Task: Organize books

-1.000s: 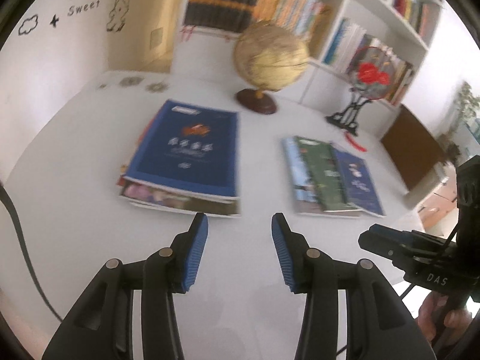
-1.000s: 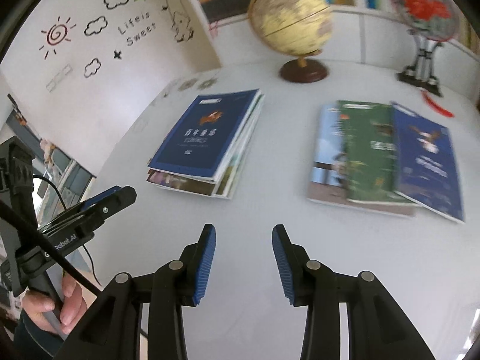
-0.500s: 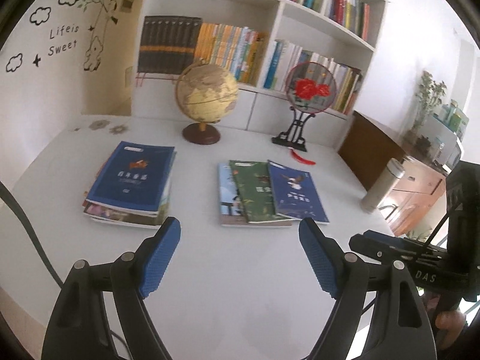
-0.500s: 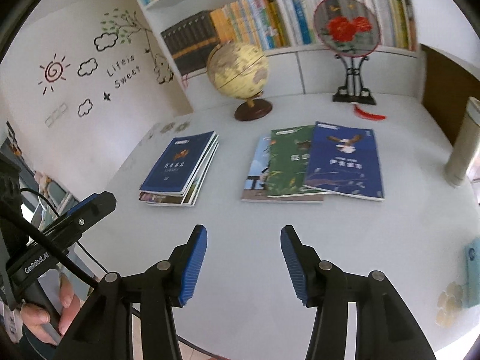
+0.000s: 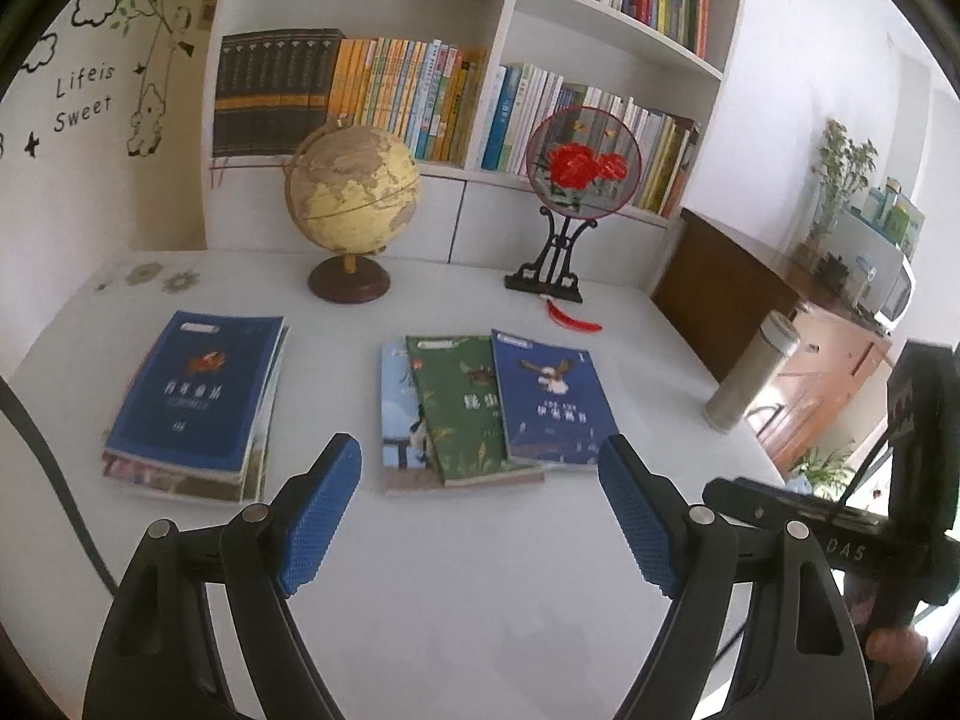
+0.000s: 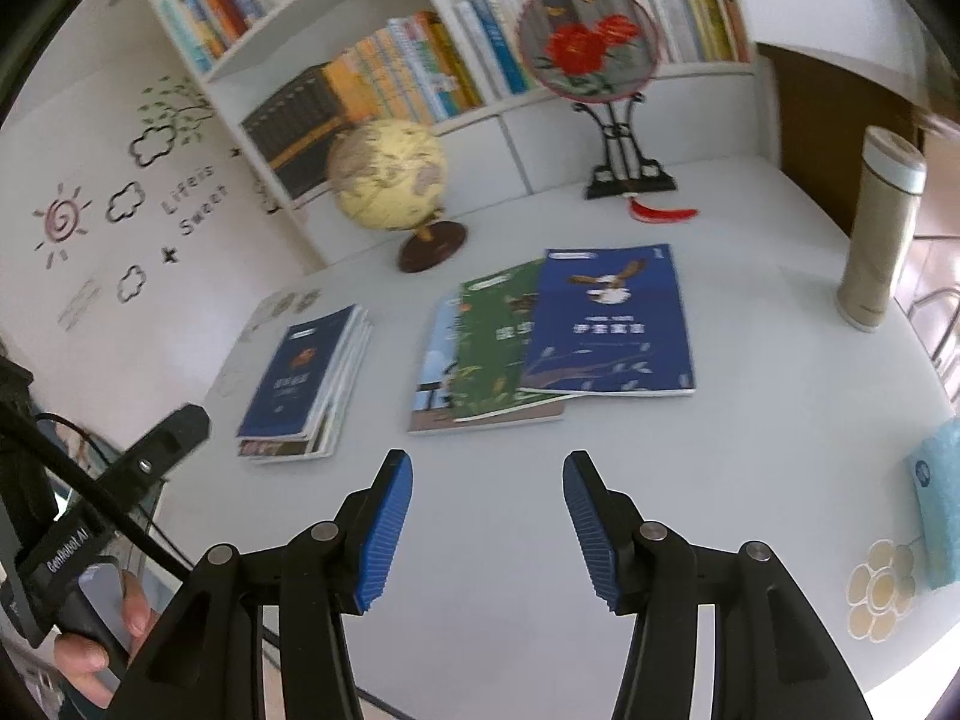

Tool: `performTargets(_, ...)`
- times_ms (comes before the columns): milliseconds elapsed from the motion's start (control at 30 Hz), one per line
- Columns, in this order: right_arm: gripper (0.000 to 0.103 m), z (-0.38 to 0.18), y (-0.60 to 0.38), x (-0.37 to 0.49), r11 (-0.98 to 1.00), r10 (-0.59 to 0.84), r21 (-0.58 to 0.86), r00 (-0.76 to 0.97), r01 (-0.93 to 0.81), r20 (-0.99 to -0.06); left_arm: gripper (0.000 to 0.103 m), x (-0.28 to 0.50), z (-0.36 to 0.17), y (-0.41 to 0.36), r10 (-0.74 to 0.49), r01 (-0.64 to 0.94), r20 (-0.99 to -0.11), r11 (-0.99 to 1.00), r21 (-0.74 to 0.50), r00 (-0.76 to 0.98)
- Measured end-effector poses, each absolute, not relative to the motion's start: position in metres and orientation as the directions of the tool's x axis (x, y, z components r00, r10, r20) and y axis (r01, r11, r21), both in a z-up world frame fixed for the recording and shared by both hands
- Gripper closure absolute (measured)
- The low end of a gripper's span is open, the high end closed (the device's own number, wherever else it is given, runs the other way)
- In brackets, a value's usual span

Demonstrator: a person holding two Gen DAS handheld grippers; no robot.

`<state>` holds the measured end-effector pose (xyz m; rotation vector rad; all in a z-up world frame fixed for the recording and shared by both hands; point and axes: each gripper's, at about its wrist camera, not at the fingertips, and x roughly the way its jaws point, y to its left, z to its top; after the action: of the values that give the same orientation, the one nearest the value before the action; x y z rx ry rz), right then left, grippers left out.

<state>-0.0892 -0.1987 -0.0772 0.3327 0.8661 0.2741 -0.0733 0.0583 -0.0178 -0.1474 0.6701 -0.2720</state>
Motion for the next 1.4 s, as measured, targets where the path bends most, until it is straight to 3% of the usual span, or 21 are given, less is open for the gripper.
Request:
performTargets(400, 0.052, -0.111, -0.233, -0.001, 0.911, 0.296, 0.409, 0.599, 0.058, -0.744, 0.023, 0.030, -0.052, 0.040, -0.341, 0.288, -0.650, 0.938, -0.191, 0.679)
performTargets(867, 0.052, -0.165, -0.263, 0.056, 0.907, 0.166, 0.345, 0.550, 0.240, -0.819, 0.024, 0.109, -0.131, -0.015, -0.464, 0.460, -0.760, 0.853, -0.245, 0.456)
performTargets(1400, 0.052, -0.217, -0.281, 0.101, 0.918, 0.155, 0.310, 0.494, 0.248, -0.855, 0.029, 0.148, -0.190, -0.045, -0.474, 0.411, -0.801, 0.854, -0.319, 0.364)
